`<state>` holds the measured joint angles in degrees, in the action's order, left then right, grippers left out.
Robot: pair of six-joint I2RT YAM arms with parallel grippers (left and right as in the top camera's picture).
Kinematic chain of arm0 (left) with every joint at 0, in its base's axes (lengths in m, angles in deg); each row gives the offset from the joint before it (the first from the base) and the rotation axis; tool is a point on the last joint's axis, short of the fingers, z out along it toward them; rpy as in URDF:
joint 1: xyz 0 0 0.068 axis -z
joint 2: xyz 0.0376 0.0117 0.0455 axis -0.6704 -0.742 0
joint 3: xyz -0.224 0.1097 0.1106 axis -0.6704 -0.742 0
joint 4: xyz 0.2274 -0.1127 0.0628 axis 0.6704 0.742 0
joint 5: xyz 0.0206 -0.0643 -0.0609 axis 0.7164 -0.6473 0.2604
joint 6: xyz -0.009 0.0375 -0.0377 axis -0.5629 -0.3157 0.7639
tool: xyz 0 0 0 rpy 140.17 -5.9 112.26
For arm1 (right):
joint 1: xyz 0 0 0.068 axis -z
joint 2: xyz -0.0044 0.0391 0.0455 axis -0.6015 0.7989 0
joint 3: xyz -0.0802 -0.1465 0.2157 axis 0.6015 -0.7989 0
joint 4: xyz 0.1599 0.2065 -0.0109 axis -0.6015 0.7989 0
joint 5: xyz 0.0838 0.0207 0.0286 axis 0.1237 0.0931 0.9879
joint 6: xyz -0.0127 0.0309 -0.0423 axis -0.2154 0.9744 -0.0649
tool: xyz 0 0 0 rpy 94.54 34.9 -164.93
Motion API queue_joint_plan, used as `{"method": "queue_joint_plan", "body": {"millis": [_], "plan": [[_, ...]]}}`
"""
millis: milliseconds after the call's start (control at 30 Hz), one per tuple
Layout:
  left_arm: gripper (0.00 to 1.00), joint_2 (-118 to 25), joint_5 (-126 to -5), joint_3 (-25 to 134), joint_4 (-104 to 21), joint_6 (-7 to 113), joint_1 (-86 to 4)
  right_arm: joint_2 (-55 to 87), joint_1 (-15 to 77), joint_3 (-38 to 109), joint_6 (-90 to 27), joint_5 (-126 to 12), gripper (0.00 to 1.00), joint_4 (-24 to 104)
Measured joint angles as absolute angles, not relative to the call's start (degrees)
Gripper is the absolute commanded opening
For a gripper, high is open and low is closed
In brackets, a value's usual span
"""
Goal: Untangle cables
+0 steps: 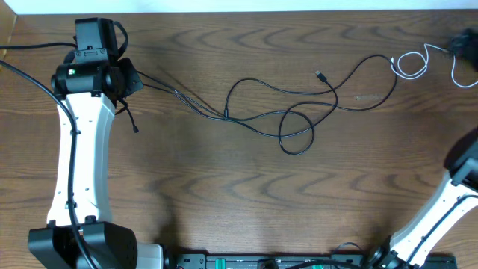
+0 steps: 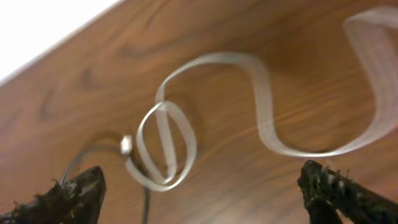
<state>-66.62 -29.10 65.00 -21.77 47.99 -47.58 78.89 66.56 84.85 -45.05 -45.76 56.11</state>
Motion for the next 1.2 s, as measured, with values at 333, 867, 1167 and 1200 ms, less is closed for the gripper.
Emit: {"method": "queue_joint_plan", "body": {"millis": [333,867,1167,1200], "plan": [[0.08,-66.6,-29.7,65.0,-21.8,48.0,-47.6,78.9,62.0,69.4,-41.5,-48.3,0.59,44.0],[0.08,-66.6,-29.9,65.0,-21.8,48.0,-47.6,78.9,61.2,56.9,-37.2,-49.7,0.05,21.1],[0.07,-66.6,-29.9,65.0,-21.8,48.0,-47.6,78.9,60.5,58.0,-32.8,-47.7,0.01,20.1],[0.07,-66.6,-29.9,65.0,-21.8,48.0,-47.6,78.8,60.7,59.1,-32.2,-47.3,0.01,21.3]]}}
